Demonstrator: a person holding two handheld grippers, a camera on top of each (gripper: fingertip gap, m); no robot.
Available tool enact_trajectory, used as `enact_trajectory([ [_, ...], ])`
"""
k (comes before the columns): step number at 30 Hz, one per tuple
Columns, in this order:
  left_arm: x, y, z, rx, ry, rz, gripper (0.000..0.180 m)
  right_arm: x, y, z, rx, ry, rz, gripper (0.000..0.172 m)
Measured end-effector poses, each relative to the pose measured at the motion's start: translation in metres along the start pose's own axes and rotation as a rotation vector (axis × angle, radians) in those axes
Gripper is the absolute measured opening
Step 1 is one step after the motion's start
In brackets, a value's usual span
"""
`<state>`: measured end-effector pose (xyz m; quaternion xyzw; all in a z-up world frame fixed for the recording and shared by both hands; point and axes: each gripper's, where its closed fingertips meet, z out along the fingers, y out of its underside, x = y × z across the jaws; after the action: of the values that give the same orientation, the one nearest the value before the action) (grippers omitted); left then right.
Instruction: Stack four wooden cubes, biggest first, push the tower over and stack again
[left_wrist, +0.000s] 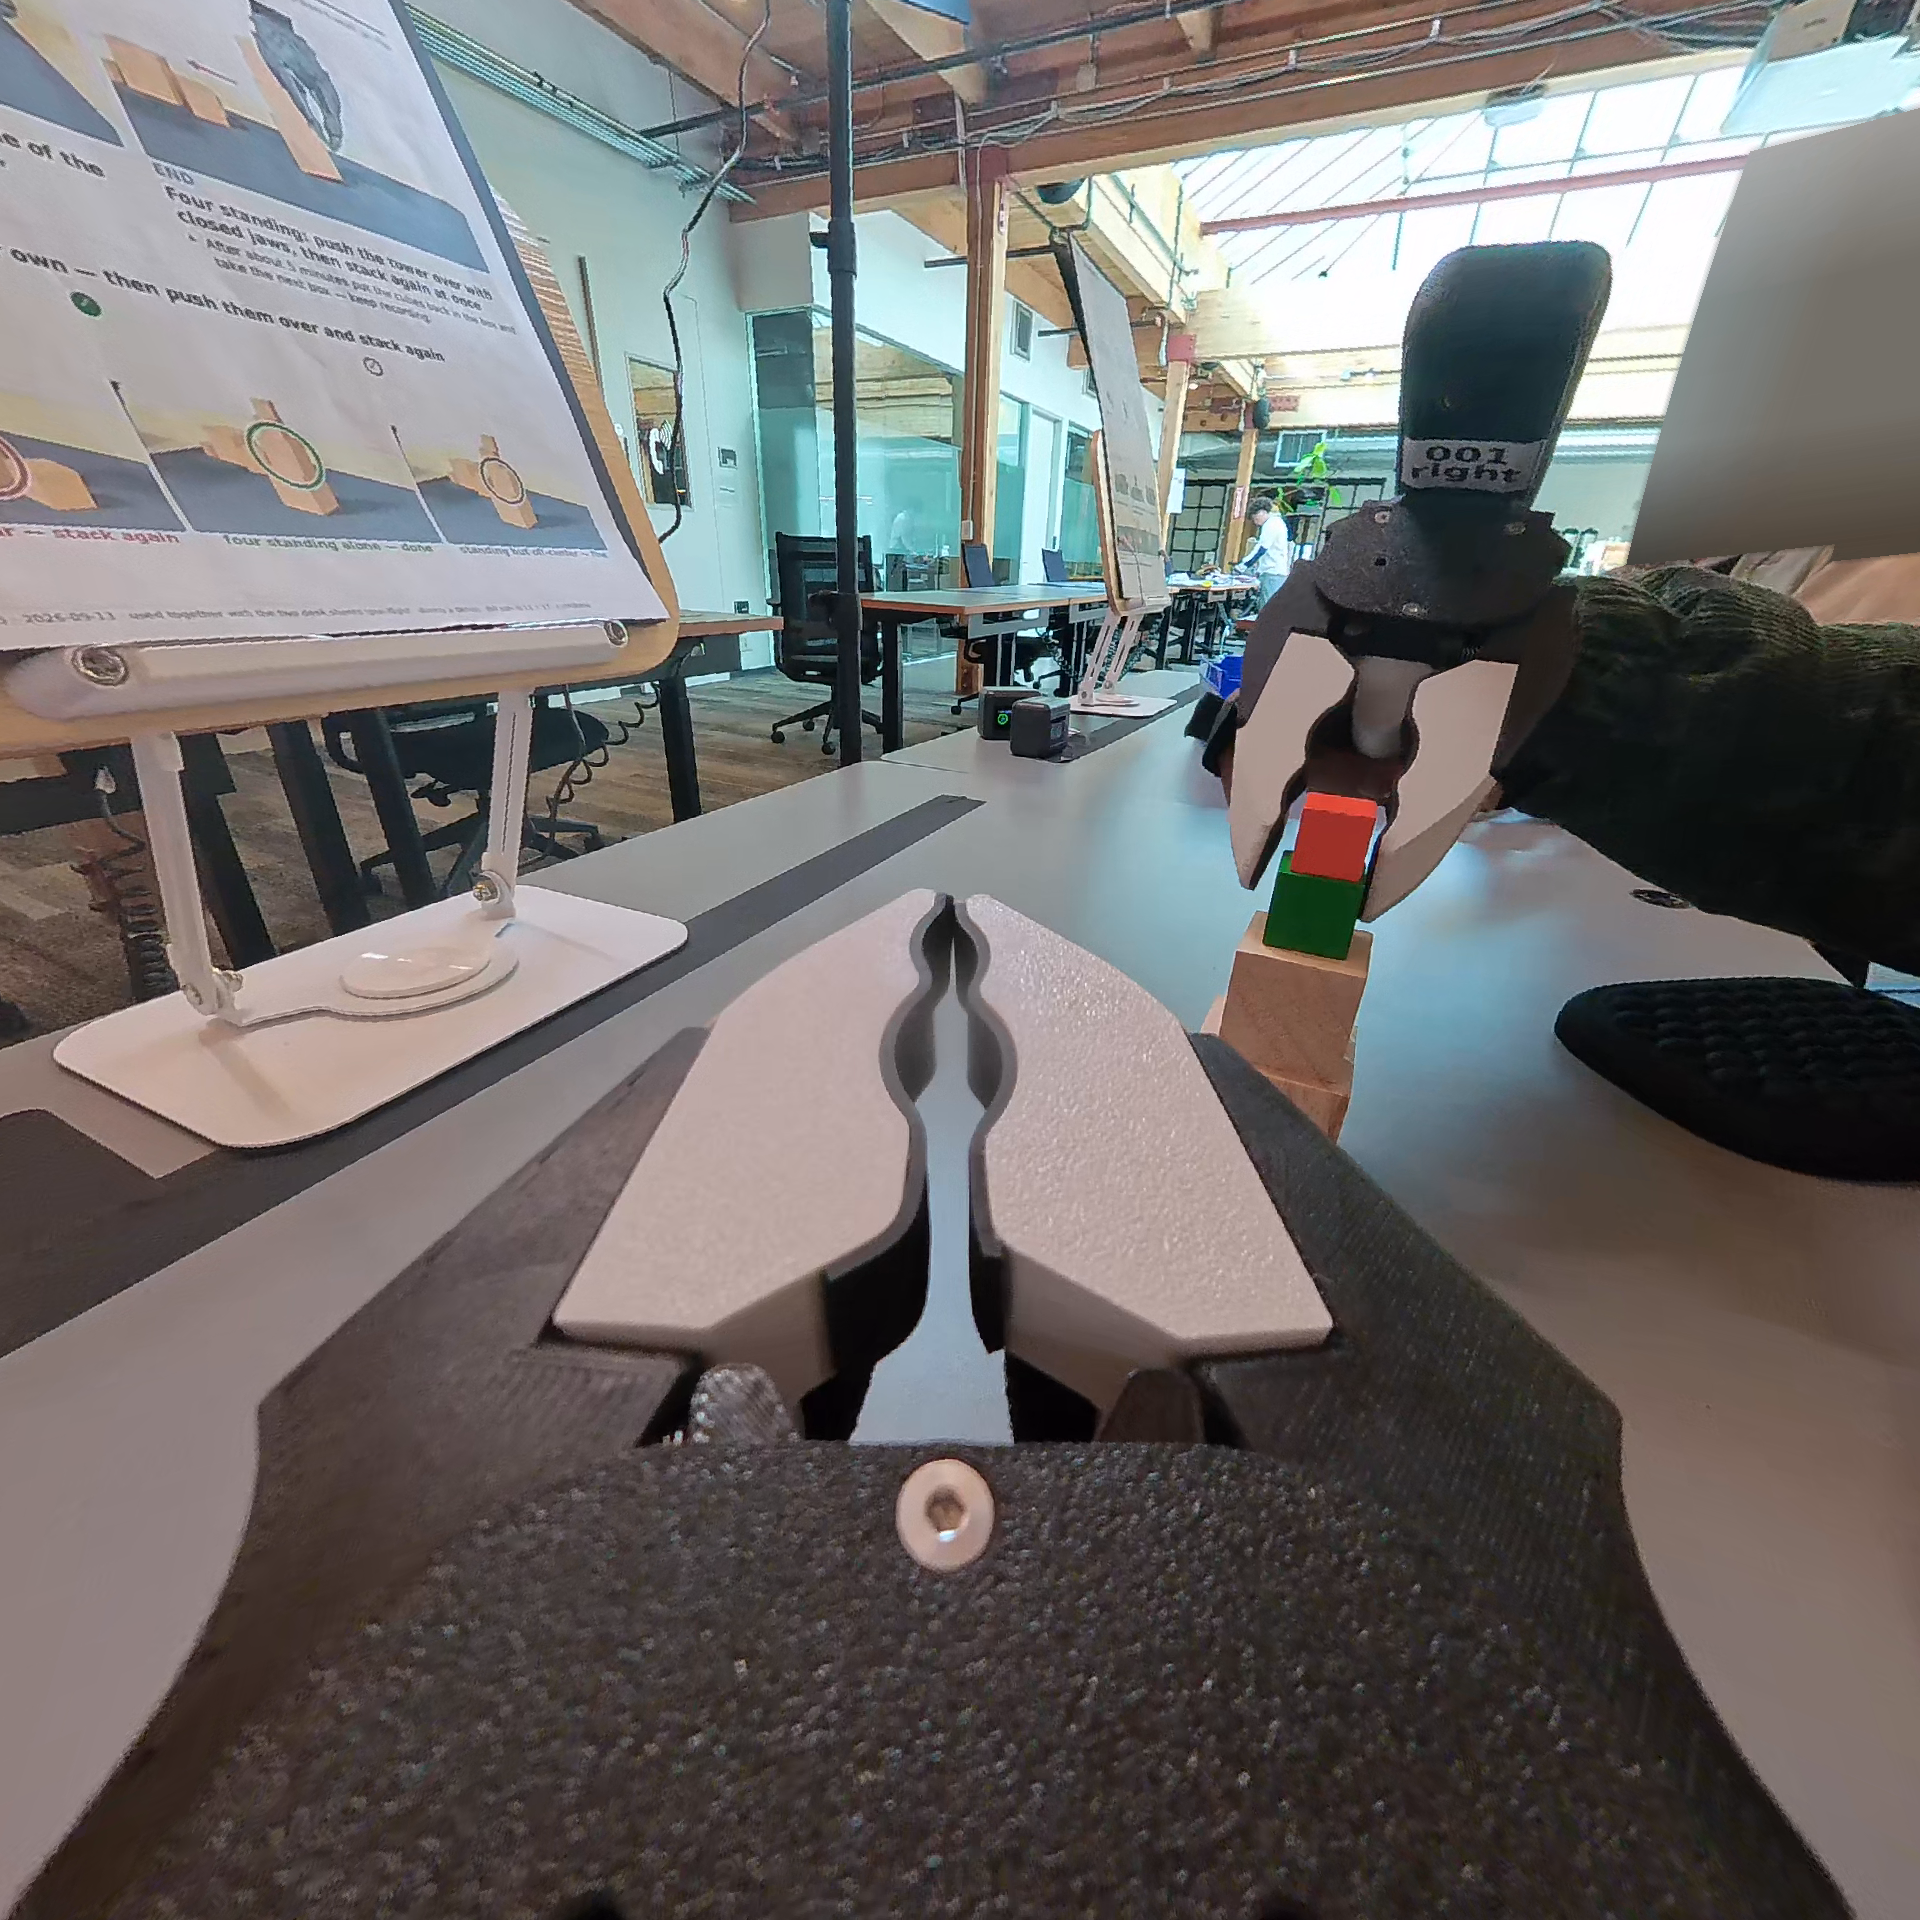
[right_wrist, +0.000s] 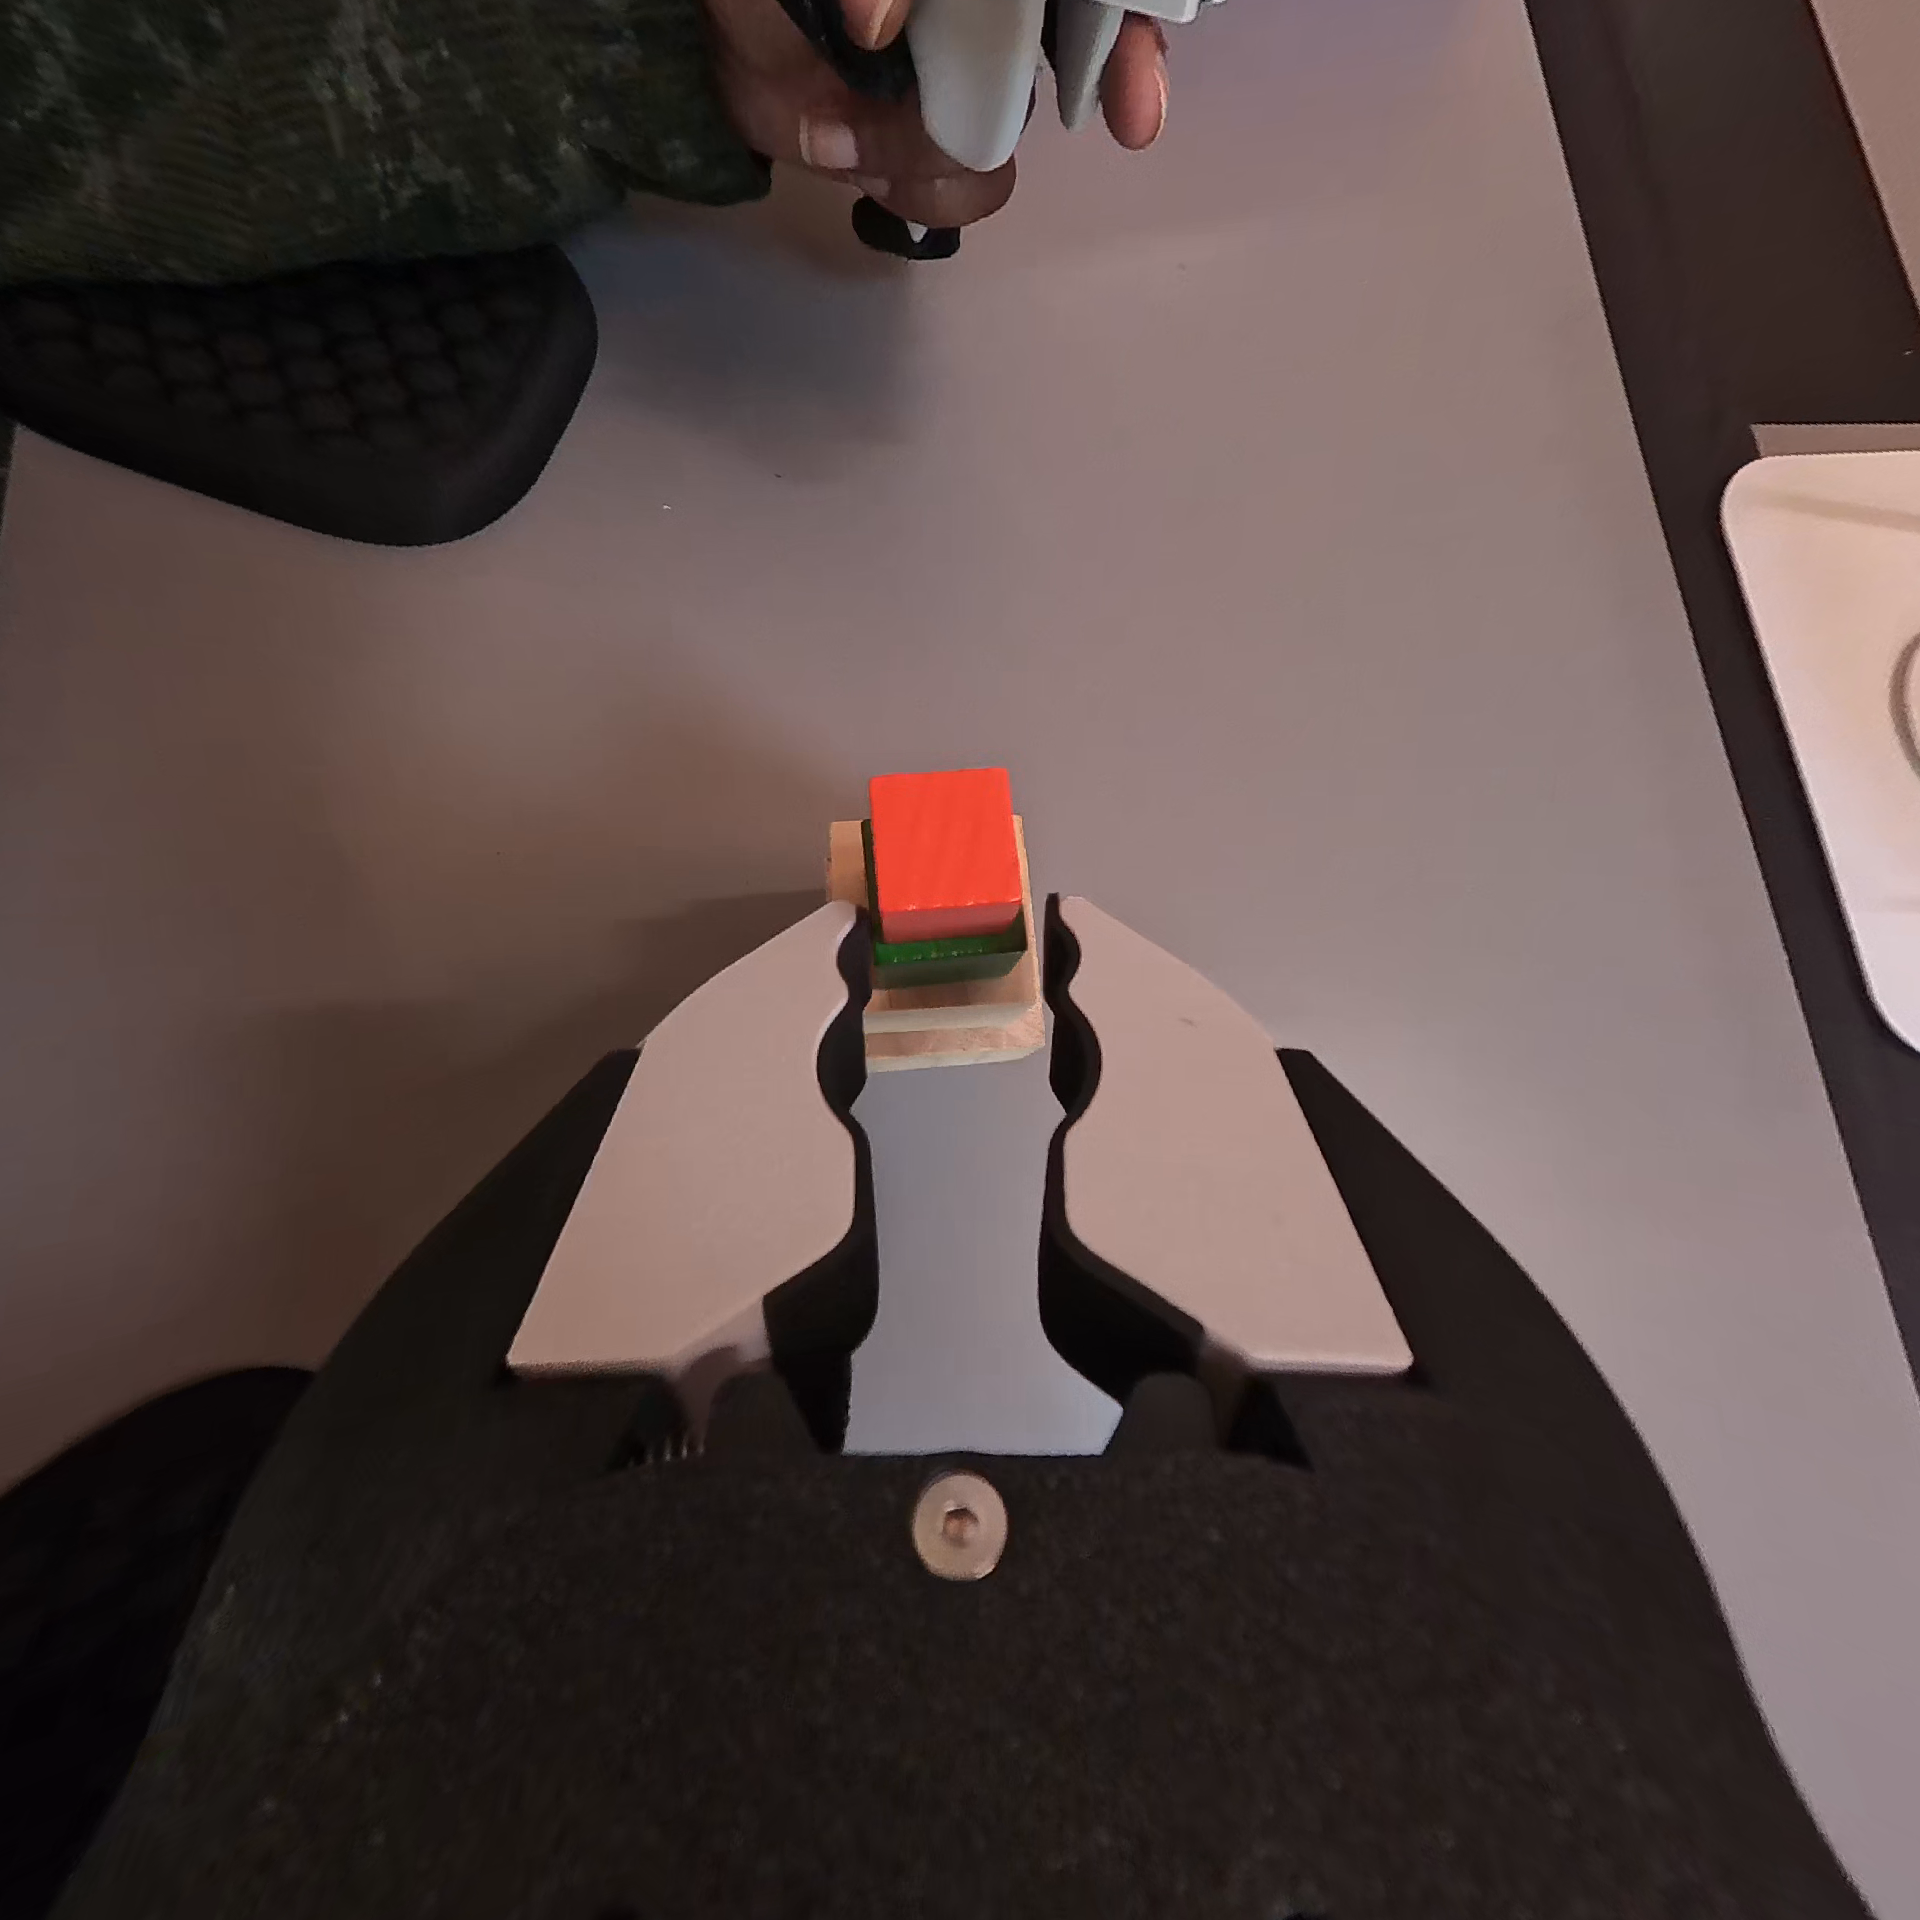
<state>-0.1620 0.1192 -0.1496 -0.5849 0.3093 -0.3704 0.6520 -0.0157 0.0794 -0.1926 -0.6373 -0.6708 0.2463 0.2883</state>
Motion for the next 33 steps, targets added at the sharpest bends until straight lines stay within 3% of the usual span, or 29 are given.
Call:
enact_trajectory([
  [5, 0.000, 0.000, 0.000, 0.002, 0.001, -0.002, 0.000, -0.002, 0.002, 0.003, 0.011, 0.001, 0.013, 0.031],
  [12, 0.001, 0.001, 0.001, -0.001, 0.001, -0.001, 0.000, -0.002, -0.001, -0.007, 0.090, 0.035, 0.052, 0.044],
  [25, -0.001, 0.000, 0.001, 0.005, -0.008, 0.000, 0.000, -0.002, -0.007, -0.026, 0.193, 0.081, 0.094, 0.045],
  [29, -0.004, -0.002, 0.000, 0.007, -0.031, 0.005, 0.000, -0.001, -0.012, -0.036, 0.241, 0.158, 0.089, 0.037],
  [33, -0.014, -0.005, -0.002, 0.008, -0.095, 0.014, 0.000, 0.007, -0.005, -0.048, 0.259, 0.340, 0.126, 0.018],
])
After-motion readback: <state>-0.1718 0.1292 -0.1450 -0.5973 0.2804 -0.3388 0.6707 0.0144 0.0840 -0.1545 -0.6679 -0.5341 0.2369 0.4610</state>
